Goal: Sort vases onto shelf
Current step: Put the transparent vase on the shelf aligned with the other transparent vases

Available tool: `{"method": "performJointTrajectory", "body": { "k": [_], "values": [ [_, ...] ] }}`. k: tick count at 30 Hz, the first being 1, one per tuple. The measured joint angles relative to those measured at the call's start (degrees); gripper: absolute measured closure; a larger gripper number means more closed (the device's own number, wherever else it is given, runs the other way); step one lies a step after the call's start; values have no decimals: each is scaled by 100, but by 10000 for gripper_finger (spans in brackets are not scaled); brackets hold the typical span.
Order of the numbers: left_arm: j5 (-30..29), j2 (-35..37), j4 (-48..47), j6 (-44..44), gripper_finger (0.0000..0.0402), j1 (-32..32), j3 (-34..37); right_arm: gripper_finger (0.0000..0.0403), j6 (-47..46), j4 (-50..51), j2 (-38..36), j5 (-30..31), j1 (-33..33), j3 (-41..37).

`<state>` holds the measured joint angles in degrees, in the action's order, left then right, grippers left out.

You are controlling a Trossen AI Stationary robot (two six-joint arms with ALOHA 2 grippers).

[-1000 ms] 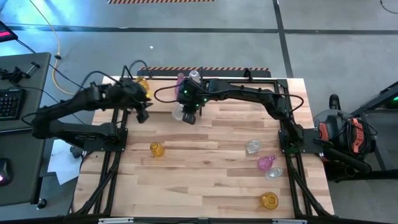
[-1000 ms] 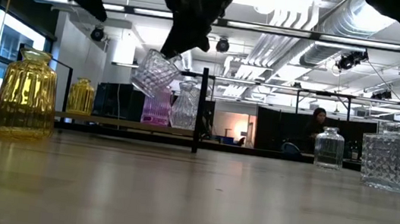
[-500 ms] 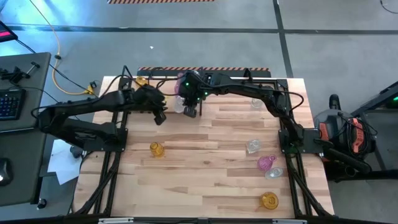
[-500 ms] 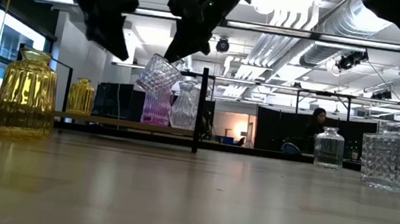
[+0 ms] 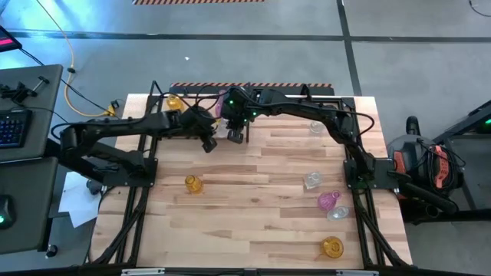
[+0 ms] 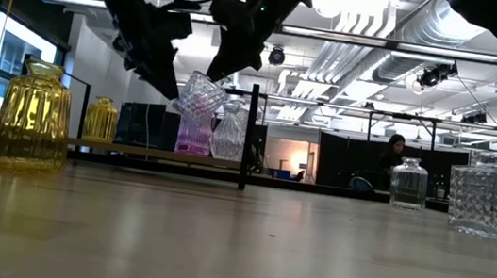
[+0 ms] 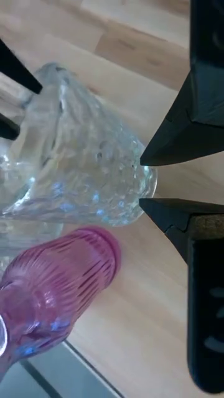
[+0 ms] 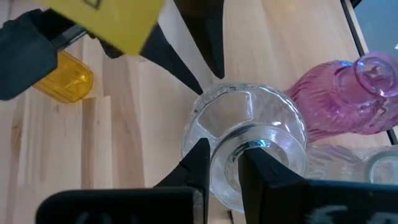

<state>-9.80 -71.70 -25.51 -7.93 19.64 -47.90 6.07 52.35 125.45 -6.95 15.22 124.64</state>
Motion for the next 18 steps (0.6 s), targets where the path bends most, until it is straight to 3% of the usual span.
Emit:
{"method": "performJointTrajectory", "body": {
  "k": [18],
  "values": [
    [-259, -532, 577, -247, 314, -20, 7, 375, -3, 93, 185, 49, 13, -2]
  ]
}}
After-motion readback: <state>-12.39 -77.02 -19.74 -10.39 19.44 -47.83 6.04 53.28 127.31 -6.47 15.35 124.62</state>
